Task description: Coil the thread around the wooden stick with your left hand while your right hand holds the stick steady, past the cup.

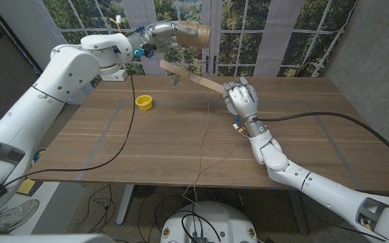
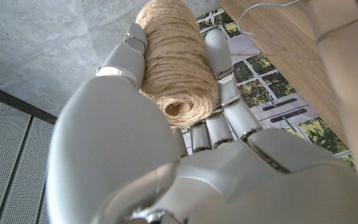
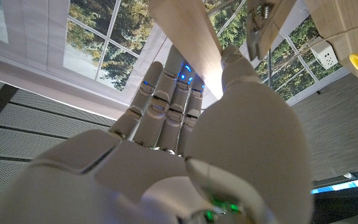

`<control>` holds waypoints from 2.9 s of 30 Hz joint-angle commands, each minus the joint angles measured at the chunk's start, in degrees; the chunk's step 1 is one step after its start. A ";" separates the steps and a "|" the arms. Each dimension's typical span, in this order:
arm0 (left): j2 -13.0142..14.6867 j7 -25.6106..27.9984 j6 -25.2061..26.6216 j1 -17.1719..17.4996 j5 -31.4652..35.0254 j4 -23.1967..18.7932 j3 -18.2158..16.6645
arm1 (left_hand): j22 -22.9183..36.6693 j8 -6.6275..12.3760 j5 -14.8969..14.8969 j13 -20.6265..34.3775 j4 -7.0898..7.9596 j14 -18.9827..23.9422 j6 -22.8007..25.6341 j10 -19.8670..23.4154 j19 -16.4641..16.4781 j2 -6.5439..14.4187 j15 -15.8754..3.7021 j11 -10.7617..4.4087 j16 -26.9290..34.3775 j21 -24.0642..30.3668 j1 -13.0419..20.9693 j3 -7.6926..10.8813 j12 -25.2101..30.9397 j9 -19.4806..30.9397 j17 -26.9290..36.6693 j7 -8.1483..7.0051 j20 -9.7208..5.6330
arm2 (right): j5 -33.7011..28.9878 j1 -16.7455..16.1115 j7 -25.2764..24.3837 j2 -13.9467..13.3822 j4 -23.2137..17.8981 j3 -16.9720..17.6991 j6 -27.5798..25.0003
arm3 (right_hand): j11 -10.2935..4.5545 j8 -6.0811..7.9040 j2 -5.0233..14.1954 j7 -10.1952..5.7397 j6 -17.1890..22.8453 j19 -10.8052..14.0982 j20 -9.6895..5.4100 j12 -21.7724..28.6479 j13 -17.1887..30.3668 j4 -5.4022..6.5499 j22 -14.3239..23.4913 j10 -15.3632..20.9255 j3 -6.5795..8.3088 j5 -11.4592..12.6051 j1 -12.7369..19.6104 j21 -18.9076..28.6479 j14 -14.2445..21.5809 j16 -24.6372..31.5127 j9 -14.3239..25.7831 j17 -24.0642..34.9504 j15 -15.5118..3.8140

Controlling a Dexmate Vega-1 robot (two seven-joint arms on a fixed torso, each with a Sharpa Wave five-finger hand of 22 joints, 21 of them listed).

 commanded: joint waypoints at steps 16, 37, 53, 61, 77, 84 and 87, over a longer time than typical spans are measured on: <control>2.72 -0.52 -4.16 6.65 2.21 -1.31 -1.08 | 0.11 0.01 0.36 6.90 5.57 32.03 8.97 21.10 -1.26 7.77 -15.93 -9.49 0.66 0.51 7.02 5.81 0.08 0.25 2.45 8.41 -7.32 | 8.21 -2.48 1.94 2.76 -4.25 5.36 -6.66 | -5.16 0.26 7.33 -6.45 7.81 0.15 -8.11 -0.14 0.17 -0.11 0.17 6.39 0.47 0.50 7.31 0.60 5.53 -0.02 0.00 0.26 -6.23; 3.31 6.08 -9.91 16.37 2.29 -2.60 -6.31 | 0.08 -0.11 0.34 6.94 5.72 31.98 9.00 21.26 -1.44 7.87 -15.88 -9.68 0.60 0.60 6.81 5.79 -0.15 0.18 2.43 8.11 -7.30 | 12.49 -3.40 -1.33 3.70 -5.21 7.56 -9.52 | -4.42 0.18 6.80 -5.93 8.31 0.80 -7.24 -0.52 -0.67 -0.57 0.07 7.40 0.60 0.86 7.56 0.86 6.31 0.05 -0.41 0.31 -6.10; 1.92 8.06 -10.91 20.35 -0.79 -0.28 -7.77 | 0.06 -0.17 0.34 6.96 5.76 32.02 9.05 21.34 -1.53 7.89 -15.85 -9.68 0.58 0.65 6.60 5.73 -0.34 0.14 2.42 8.06 -7.29 | 17.82 -5.30 -2.84 4.14 -8.15 10.67 -9.32 | -4.26 -0.01 6.63 -5.51 8.34 1.05 -7.08 -0.71 -0.80 -0.73 0.01 7.60 0.73 1.12 7.59 0.87 6.50 -0.06 -0.67 0.30 -6.09; 0.38 7.05 -10.88 20.56 -3.20 2.31 -7.35 | 0.05 -0.19 0.35 6.96 5.77 31.95 9.10 21.31 -1.56 7.91 -15.88 -9.70 0.44 0.67 6.51 5.72 -0.45 0.11 2.26 8.07 -7.29 | 19.54 -5.90 -4.51 4.25 -8.48 11.60 -8.09 | -4.32 -0.08 6.56 -5.42 8.43 1.15 -7.01 -0.82 -0.83 -0.76 -0.02 7.64 0.80 1.24 7.54 0.84 6.65 -0.08 -0.80 0.30 -6.06; -0.06 10.66 -9.28 20.00 -2.52 4.21 -5.92 | 0.04 -0.19 0.39 6.99 5.65 32.01 9.12 21.42 -1.56 7.88 -15.94 -9.86 0.45 0.74 6.50 5.77 -0.59 0.19 2.30 8.01 -7.29 | 19.58 -6.69 -3.91 2.19 -10.81 12.08 -7.78 | -4.42 -0.22 6.55 -5.43 8.51 1.29 -7.03 -0.81 -0.54 -0.77 -0.04 7.76 0.94 1.42 7.43 0.76 6.66 -0.21 -0.99 0.32 -6.06; 1.46 12.42 -8.94 19.20 1.52 2.87 -4.74 | 0.04 -0.23 0.39 7.03 5.68 31.96 9.02 21.31 -1.57 7.93 -15.85 -9.71 0.44 0.75 6.47 5.81 -0.67 0.21 2.34 8.02 -7.29 | 16.81 -6.97 2.45 -2.17 -14.80 10.97 -8.04 | -4.38 -0.34 6.59 -5.64 8.34 1.31 -7.15 -0.98 -0.43 -0.71 -0.05 7.33 0.97 1.46 7.33 0.71 6.58 -0.29 -1.05 0.33 -6.05; 2.14 12.78 -8.38 18.60 3.08 2.32 -4.18 | 0.04 -0.23 0.40 7.08 5.67 31.88 9.01 21.19 -1.60 7.92 -15.87 -9.84 0.40 0.75 6.47 5.84 -0.71 0.23 2.36 8.06 -7.29 | 15.28 -7.10 6.01 -3.66 -16.77 10.50 -8.77 | -4.43 -0.36 6.60 -5.69 8.37 1.30 -7.23 -1.03 -0.40 -0.68 -0.05 7.23 0.97 1.46 7.29 0.69 6.50 -0.34 -1.07 0.33 -6.05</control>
